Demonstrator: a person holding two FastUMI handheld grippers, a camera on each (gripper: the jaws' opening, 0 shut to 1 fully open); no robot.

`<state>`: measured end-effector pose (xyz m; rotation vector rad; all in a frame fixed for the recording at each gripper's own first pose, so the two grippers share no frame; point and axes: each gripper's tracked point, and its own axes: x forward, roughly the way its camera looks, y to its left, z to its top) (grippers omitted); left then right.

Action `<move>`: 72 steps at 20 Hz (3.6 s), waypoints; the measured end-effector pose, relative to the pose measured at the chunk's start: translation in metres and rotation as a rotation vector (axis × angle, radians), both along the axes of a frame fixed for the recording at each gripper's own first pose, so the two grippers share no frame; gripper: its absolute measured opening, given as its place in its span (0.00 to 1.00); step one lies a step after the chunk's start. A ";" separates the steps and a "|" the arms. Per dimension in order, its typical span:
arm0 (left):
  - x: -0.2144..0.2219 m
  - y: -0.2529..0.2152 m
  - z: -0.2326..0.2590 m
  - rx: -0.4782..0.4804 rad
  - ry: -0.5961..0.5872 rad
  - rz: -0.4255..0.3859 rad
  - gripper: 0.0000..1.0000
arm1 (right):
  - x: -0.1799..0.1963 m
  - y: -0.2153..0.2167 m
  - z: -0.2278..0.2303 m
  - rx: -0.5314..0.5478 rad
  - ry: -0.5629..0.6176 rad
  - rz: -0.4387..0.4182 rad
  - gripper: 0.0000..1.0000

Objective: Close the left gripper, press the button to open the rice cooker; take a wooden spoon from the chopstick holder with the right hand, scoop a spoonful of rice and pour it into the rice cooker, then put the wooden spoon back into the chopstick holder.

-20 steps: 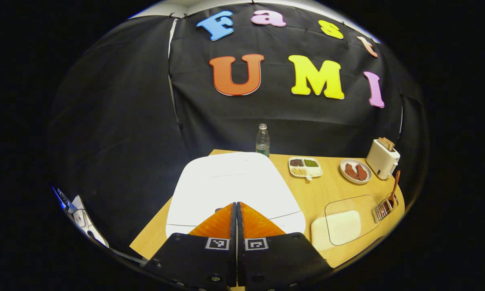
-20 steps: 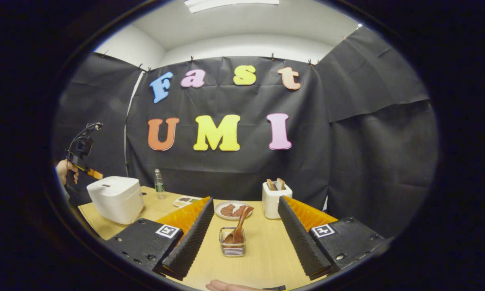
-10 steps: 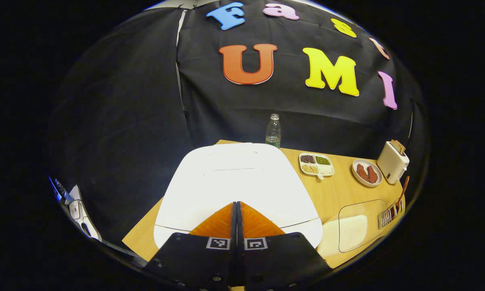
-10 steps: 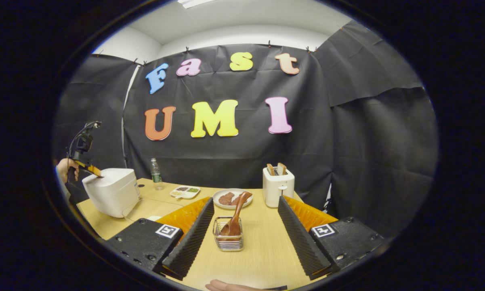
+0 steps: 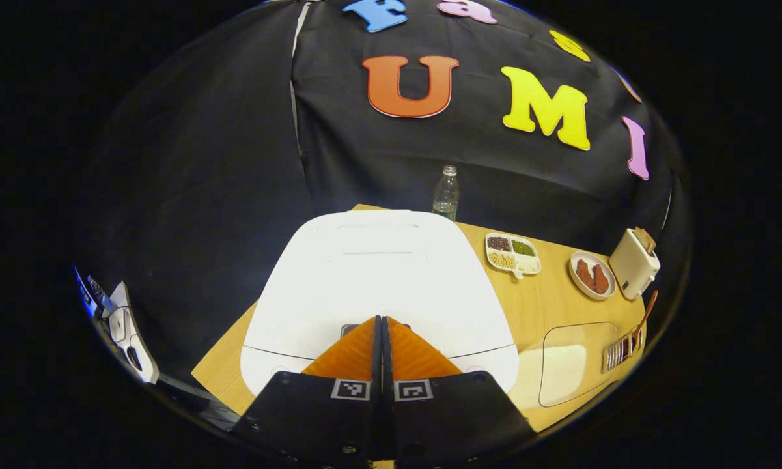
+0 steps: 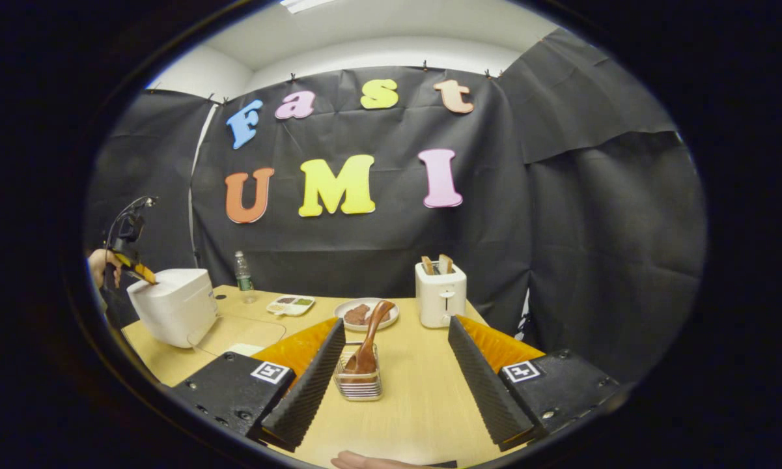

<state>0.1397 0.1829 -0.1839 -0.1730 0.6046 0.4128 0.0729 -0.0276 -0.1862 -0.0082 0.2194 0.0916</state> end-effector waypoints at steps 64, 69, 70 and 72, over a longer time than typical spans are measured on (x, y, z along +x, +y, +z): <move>-0.284 -0.130 0.108 0.260 -0.624 -0.210 0.95 | 0.140 0.088 -0.034 0.059 0.171 0.107 0.18; -0.285 -0.149 0.102 0.227 -0.648 -0.265 0.96 | 0.117 0.137 0.001 0.029 0.098 0.172 0.14; -0.284 -0.149 0.100 0.228 -0.643 -0.270 0.96 | 0.113 0.148 0.006 0.030 0.085 0.179 0.14; -0.285 -0.149 0.097 0.250 -0.633 -0.273 0.96 | 0.105 0.175 0.019 0.040 0.054 0.197 0.14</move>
